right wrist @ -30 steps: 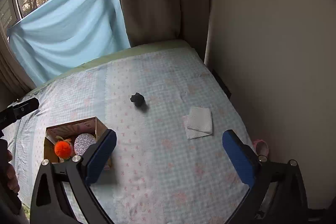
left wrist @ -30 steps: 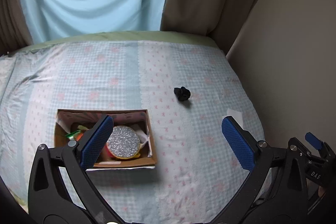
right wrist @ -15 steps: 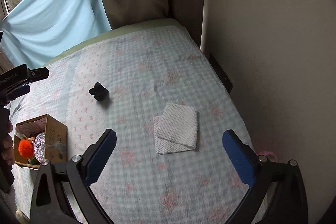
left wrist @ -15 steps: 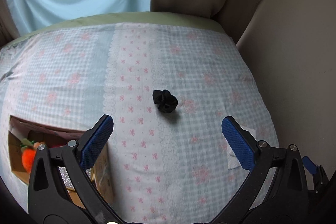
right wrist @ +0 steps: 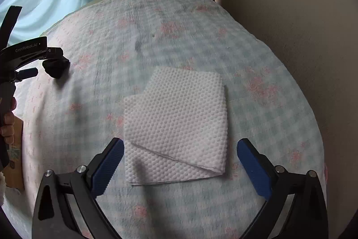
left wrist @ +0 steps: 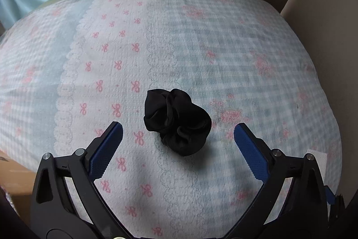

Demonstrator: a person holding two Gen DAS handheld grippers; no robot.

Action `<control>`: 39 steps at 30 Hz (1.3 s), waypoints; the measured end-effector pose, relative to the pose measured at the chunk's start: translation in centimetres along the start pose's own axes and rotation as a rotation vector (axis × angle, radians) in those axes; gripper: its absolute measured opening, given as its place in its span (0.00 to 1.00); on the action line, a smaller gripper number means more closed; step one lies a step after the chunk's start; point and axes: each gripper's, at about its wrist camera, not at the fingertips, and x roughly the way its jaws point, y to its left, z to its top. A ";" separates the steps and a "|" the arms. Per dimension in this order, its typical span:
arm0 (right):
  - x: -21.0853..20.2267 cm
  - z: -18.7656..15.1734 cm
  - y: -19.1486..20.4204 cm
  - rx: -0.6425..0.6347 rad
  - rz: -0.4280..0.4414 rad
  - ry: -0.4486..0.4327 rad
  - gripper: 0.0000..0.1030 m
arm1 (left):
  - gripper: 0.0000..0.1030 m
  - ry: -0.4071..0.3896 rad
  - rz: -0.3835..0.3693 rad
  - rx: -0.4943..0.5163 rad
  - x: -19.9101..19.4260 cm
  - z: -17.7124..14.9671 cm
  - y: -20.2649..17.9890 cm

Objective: Organize soft objects
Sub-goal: 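Grasp the black scrunchie with the left gripper while the right gripper grasps the white cloth, then carry the scrunchie and white cloth over the box with both grippers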

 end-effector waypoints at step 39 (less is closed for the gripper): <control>-4.4 3.3 2.4 -0.034 -0.001 -0.139 0.16 | 0.17 -0.084 0.011 0.073 -7.1 1.3 -2.4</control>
